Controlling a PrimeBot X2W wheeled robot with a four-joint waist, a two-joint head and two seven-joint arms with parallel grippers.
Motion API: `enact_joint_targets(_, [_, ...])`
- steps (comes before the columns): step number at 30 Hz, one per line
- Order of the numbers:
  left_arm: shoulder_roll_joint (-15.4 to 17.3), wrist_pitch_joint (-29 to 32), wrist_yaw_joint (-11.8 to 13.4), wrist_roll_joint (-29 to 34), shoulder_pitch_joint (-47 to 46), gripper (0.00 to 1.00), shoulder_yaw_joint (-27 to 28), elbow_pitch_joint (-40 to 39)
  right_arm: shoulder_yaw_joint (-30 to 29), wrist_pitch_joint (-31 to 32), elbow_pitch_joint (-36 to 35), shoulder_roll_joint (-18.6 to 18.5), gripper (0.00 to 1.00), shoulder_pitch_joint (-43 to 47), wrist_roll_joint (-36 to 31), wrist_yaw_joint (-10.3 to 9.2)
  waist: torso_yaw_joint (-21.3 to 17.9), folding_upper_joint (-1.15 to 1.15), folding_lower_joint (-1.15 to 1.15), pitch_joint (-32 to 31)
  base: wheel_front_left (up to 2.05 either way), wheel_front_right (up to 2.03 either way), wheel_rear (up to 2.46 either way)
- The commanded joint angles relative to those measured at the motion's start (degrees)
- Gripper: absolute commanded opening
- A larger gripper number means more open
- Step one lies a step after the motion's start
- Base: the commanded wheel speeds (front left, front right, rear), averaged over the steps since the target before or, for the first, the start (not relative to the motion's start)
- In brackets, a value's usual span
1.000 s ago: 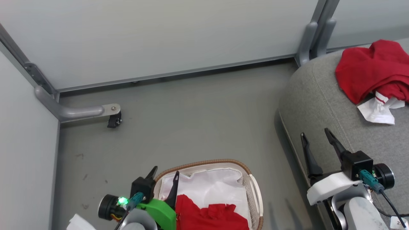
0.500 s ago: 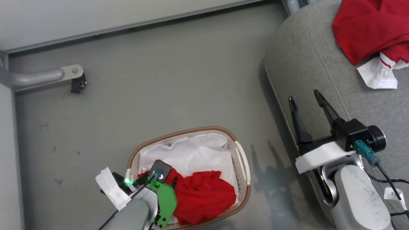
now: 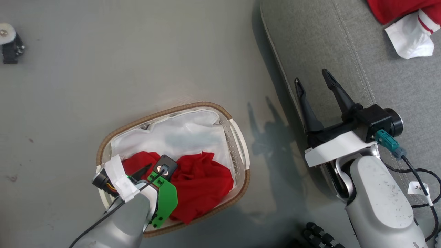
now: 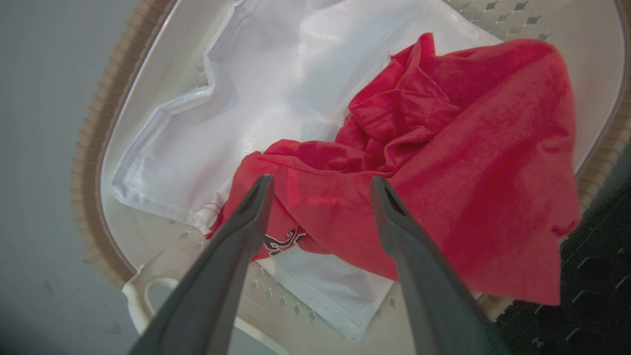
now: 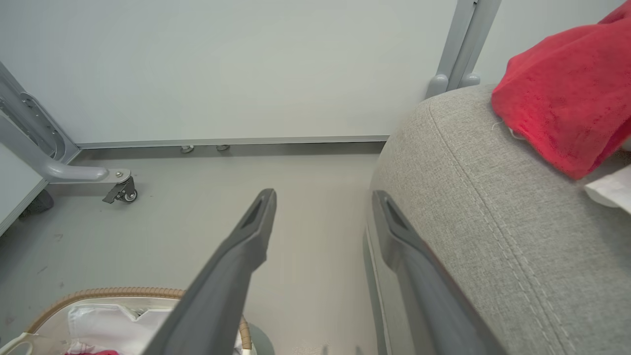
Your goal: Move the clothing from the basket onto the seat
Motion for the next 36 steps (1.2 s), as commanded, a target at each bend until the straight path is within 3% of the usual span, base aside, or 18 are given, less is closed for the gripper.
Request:
enact_joint_targets(1, [1.07,0.42,0.64,-0.05,-1.37,1.00,0.19,0.52,0.28,-0.14,-0.27,-0.08,1.00,-0.82,0.51,-0.06,-3.98,0.00,-0.01,4.88,0.00,0.00,0.00])
enact_joint_targets(14, [4.87,4.32,4.52,0.59,-5.21,1.00,-1.04,2.61,2.19,-0.14,-0.62,-0.08,1.00,-2.56,3.54,-0.06,-6.42,0.00,-0.01,9.13,0.00,0.00,0.00])
enact_joint_targets(27, [6.46,12.39,2.60,-1.20,-4.92,0.99,-1.55,3.16,4.93,-0.14,-1.28,-0.10,1.00,-3.37,6.35,-0.06,-8.55,0.00,-0.01,11.71,0.00,0.00,0.00])
enact_joint_targets(29, [6.68,13.27,2.14,-1.65,-4.73,0.47,-1.54,3.18,5.07,-0.14,-1.18,-0.10,1.00,-3.29,6.55,-0.06,-8.76,0.00,-0.01,11.86,0.00,0.00,0.00])
enact_joint_targets(32, [6.84,13.56,1.72,-2.14,-4.48,0.00,-1.58,3.21,4.95,-0.14,-0.91,-0.10,1.00,-3.16,6.71,-0.06,-8.88,0.00,-0.01,11.79,0.00,0.00,0.00])
enact_joint_targets(36, [6.28,12.17,1.34,-2.38,-3.75,0.00,-2.01,3.06,4.58,-0.14,-0.33,-0.11,1.00,-2.79,6.54,-0.06,-8.68,0.00,-0.01,10.87,0.00,0.00,0.00])
